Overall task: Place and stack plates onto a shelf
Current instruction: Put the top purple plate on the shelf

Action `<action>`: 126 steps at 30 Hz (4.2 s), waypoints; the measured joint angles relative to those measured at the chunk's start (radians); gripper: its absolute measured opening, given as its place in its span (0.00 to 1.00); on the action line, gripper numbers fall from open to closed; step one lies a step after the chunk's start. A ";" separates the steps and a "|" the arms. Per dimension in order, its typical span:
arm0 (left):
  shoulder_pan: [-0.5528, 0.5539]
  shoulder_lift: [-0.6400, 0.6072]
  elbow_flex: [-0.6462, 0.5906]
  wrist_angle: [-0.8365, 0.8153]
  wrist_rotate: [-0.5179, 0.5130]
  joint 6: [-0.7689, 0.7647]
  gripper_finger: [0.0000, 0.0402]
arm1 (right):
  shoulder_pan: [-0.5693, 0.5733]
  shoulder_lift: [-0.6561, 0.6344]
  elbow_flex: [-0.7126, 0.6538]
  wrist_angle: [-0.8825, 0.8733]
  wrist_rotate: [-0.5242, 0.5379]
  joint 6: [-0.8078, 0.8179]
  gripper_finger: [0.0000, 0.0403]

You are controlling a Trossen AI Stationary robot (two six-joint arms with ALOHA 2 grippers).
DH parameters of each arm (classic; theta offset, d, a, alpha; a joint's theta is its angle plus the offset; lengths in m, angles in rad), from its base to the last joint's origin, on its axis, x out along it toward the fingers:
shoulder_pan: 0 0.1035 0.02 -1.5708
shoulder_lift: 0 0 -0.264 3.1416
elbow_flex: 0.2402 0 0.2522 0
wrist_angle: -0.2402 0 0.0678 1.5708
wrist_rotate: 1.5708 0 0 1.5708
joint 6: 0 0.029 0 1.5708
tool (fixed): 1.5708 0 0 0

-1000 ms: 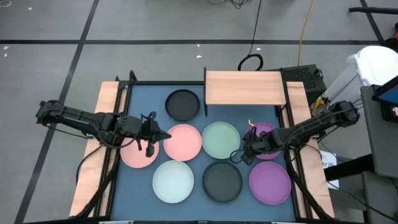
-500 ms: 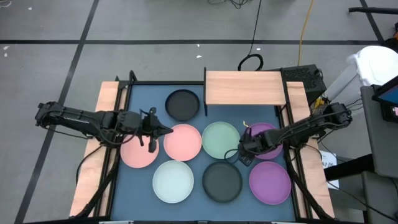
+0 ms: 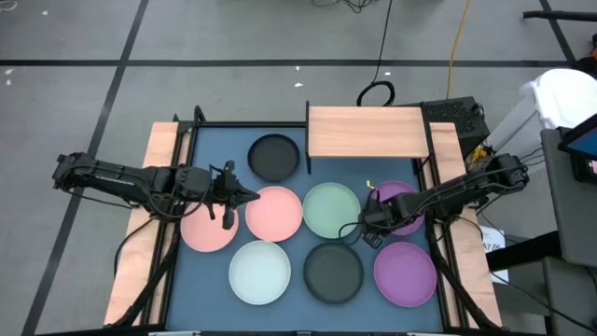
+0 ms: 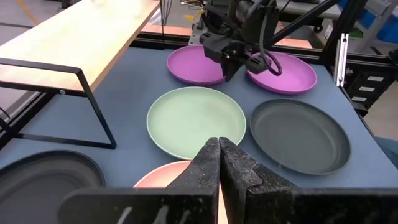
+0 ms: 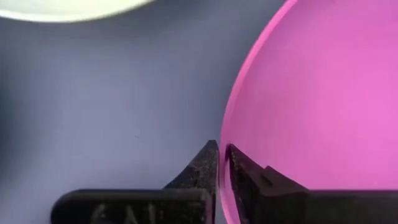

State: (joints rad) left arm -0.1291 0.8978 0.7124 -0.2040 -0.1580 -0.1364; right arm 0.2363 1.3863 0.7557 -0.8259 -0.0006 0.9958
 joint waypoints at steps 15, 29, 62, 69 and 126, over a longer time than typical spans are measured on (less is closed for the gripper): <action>0.000 0.059 -0.001 0.010 0.000 -0.017 0.01 | 0.055 -0.004 0.196 -0.178 0.110 -0.020 0.01; 0.000 0.077 -0.001 0.022 0.001 -0.021 0.01 | 0.162 -0.004 0.319 -0.200 0.215 -0.134 0.01; 0.000 0.076 0.000 0.021 0.001 -0.022 0.01 | 0.299 -0.004 0.478 -0.198 0.558 -0.444 0.00; 0.000 0.076 0.000 0.020 0.002 -0.049 0.01 | 0.296 -0.004 0.478 -0.197 0.609 -0.508 0.00; 0.110 0.076 0.000 0.144 0.001 0.053 0.01 | -0.675 -0.004 0.612 -0.398 0.358 -0.918 0.00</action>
State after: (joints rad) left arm -0.0189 0.9741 0.7124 -0.0596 -0.1566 -0.0836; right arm -0.4389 1.3819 1.3682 -1.2242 0.3576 0.0781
